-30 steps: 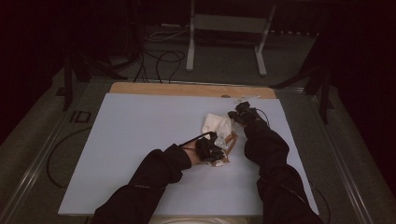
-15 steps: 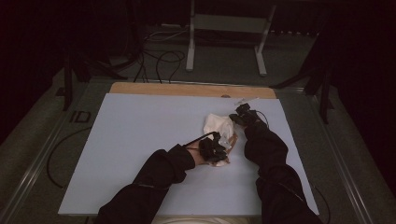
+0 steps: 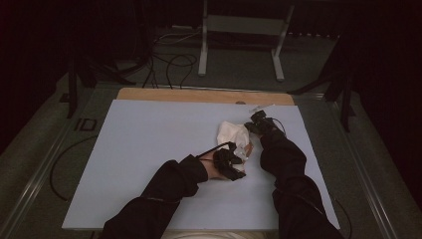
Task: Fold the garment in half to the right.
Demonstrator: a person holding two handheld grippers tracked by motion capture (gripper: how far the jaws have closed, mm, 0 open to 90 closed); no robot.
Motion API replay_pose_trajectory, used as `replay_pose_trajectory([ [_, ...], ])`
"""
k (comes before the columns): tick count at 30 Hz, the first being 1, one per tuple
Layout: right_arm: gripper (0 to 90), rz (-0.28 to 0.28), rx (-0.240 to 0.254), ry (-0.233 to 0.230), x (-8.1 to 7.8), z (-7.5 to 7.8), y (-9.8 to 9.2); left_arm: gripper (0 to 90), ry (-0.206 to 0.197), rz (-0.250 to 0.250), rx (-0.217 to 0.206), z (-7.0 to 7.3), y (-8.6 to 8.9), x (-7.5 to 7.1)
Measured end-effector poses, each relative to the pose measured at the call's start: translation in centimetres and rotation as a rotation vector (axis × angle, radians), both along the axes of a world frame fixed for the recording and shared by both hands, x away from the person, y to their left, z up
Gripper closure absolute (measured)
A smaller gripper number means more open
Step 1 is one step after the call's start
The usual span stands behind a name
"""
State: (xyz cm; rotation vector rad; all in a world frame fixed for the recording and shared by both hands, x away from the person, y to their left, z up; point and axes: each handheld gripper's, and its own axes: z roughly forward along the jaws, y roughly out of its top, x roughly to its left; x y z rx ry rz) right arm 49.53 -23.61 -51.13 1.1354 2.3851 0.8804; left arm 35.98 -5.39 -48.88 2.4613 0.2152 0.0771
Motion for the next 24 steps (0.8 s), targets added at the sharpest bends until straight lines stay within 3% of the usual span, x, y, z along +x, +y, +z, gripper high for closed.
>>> replay_pose_trajectory([
  [5,70.4,-0.013,-0.029,-0.001,-0.1,0.7,-0.6,37.9,-0.006,0.018,-0.038,1.6,1.1,-0.3],
  [14,63.4,-0.030,-0.054,-0.040,-1.0,3.2,-1.9,18.9,-0.031,0.074,-0.113,4.3,3.5,-1.1],
  [18,63.7,-0.023,-0.010,-0.061,-1.7,4.6,-2.0,10.0,-0.066,0.086,-0.137,4.9,5.3,-1.3],
  [24,65.3,0.016,0.033,-0.059,-2.8,5.7,-0.9,0.3,-0.053,0.135,-0.150,5.1,8.4,-1.3],
])
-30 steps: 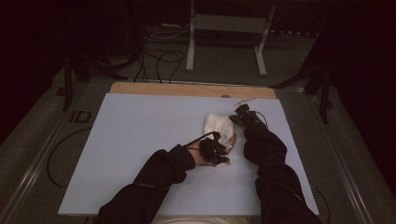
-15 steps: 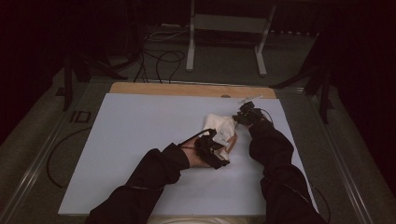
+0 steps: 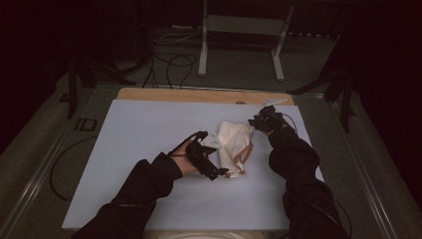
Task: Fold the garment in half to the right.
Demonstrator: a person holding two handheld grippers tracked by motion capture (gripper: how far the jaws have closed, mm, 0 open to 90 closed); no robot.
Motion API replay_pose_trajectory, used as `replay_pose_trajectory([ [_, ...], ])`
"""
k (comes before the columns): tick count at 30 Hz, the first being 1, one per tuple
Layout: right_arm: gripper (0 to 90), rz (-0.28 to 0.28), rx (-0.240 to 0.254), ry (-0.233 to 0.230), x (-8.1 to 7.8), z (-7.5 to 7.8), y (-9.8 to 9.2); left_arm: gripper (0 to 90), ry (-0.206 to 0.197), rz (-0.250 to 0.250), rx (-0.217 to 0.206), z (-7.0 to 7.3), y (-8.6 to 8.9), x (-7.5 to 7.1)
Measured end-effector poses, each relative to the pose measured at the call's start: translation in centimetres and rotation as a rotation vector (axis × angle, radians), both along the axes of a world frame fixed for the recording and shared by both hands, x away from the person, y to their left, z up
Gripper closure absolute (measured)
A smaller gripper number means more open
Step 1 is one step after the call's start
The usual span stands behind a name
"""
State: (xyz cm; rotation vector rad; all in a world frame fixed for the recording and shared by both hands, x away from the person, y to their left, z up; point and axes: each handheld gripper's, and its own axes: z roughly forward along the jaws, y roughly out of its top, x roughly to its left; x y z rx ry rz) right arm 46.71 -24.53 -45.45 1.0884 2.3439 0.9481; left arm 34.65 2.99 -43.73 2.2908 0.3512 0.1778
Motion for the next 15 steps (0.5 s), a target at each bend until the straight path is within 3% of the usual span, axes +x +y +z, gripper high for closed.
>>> replay_pose_trajectory([
  [3,65.9,0.003,0.020,0.015,-0.1,-0.2,0.3,0.3,-0.009,0.005,0.006,-0.3,1.8,-0.3],
  [10,66.6,-0.013,0.027,0.057,0.1,-1.7,0.7,0.1,0.003,0.111,-0.028,-1.8,7.2,-1.3],
  [15,69.6,-0.027,0.047,0.089,0.6,-2.9,0.7,0.0,0.013,0.163,-0.044,-3.0,10.1,-2.0],
])
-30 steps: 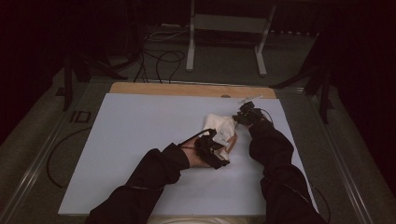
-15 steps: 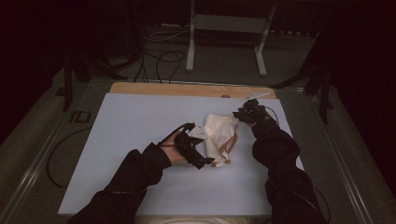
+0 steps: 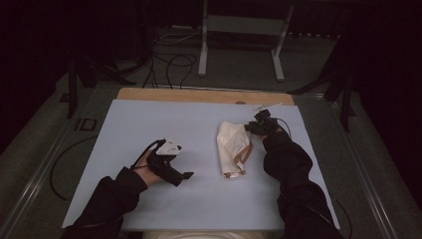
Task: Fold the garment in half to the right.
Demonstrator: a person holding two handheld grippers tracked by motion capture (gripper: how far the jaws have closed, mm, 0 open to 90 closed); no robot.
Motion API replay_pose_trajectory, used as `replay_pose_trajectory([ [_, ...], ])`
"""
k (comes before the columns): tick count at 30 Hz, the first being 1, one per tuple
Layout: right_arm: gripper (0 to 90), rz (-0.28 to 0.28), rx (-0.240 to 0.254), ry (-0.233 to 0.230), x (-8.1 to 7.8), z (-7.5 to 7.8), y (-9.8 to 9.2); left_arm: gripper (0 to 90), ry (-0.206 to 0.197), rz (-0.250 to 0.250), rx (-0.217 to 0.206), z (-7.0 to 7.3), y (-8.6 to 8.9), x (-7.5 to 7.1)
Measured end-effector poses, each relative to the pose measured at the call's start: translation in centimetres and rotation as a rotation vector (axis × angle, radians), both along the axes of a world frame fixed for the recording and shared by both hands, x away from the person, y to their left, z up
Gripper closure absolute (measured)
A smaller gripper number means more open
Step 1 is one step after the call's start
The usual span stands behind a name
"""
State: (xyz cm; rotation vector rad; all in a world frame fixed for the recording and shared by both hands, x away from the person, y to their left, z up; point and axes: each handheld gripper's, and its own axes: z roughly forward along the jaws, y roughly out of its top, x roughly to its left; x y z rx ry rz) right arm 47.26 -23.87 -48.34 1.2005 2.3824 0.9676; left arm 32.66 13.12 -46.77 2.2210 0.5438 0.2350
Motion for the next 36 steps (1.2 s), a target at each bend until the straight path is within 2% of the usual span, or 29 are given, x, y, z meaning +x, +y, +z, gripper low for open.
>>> replay_pose_trajectory([
  [6,71.1,-0.002,0.012,0.035,0.2,-1.1,0.4,0.0,0.020,0.047,0.008,-1.7,2.2,-1.2],
  [9,73.4,-0.017,-0.009,0.042,0.2,-1.7,0.4,0.0,0.018,0.067,0.017,-2.5,3.1,-1.8],
  [11,75.2,-0.027,-0.025,0.063,0.2,-2.1,0.3,0.0,0.030,0.085,0.012,-2.9,3.8,-1.8],
  [13,76.2,-0.022,-0.035,0.088,0.2,-2.6,0.3,0.0,0.043,0.099,-0.001,-3.1,4.4,-1.9],
  [17,79.7,-0.016,-0.011,0.097,0.2,-2.9,0.2,0.1,0.045,0.127,-0.017,-3.2,5.4,-2.2],
  [20,88.3,-0.007,-0.022,0.098,0.2,-2.7,0.4,0.0,0.042,0.148,-0.028,-3.2,6.1,-2.5],
  [22,90.0,-0.001,-0.055,0.076,0.1,-2.4,0.6,0.1,0.031,0.157,-0.031,-3.2,6.5,-2.8],
  [24,90.0,-0.007,-0.057,0.068,0.0,-2.2,0.6,0.1,0.029,0.169,-0.038,-3.3,7.1,-3.2],
  [25,90.0,-0.020,-0.054,0.029,-0.1,-1.3,0.5,0.1,0.027,0.172,-0.040,-3.4,7.4,-3.4],
  [30,90.0,-0.045,-0.072,-0.054,-0.1,0.8,0.5,0.0,0.028,0.220,-0.056,-3.8,8.7,-3.7],
  [36,90.0,-0.049,-0.069,-0.093,0.0,2.5,0.4,0.0,0.025,0.247,-0.069,-4.1,9.3,-3.5],
])
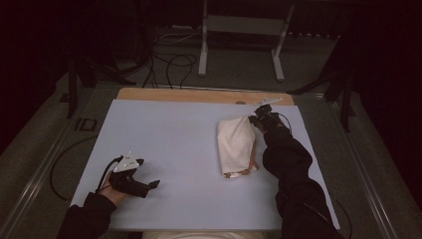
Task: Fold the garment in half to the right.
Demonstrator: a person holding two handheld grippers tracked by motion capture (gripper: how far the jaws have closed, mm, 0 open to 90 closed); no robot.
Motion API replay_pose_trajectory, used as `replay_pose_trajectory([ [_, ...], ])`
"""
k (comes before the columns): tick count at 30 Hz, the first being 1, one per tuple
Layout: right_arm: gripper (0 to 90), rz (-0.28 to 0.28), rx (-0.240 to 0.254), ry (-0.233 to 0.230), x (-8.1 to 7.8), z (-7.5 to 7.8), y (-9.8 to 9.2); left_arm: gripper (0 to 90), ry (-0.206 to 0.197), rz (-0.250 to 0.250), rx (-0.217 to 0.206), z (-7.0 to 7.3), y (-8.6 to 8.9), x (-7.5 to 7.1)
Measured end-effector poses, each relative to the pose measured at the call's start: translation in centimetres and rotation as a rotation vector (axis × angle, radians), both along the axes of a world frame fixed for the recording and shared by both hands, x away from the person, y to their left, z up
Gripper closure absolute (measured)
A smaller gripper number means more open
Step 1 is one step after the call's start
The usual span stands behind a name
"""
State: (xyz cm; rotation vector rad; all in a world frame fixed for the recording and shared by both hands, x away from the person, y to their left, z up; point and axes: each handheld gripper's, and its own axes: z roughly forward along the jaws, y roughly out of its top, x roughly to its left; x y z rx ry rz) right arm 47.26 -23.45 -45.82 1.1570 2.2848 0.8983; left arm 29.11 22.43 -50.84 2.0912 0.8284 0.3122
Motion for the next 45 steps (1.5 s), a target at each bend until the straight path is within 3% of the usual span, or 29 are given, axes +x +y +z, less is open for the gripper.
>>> replay_pose_trajectory([
  [5,90.0,-0.016,-0.010,0.019,0.1,-0.4,-0.7,0.1,-0.004,0.003,0.006,0.0,-0.1,0.0],
  [13,89.9,-0.074,-0.045,0.085,0.8,-2.7,-1.9,0.1,-0.007,0.016,0.006,-0.1,0.0,0.1],
  [25,89.2,-0.091,-0.072,0.133,1.4,-5.4,-1.7,0.1,-0.010,0.019,0.010,-0.2,0.1,0.2],
  [31,87.9,-0.093,-0.078,0.133,1.3,-5.3,-1.8,0.1,-0.012,0.019,0.009,-0.2,0.1,0.2],
  [38,74.6,-0.098,-0.062,0.108,1.0,-4.4,-2.2,0.0,-0.016,0.022,0.009,-0.1,0.1,0.2],
  [45,73.1,-0.055,-0.035,0.084,-0.7,-3.1,-1.7,0.1,-0.019,0.021,0.017,-0.1,0.1,0.1],
])
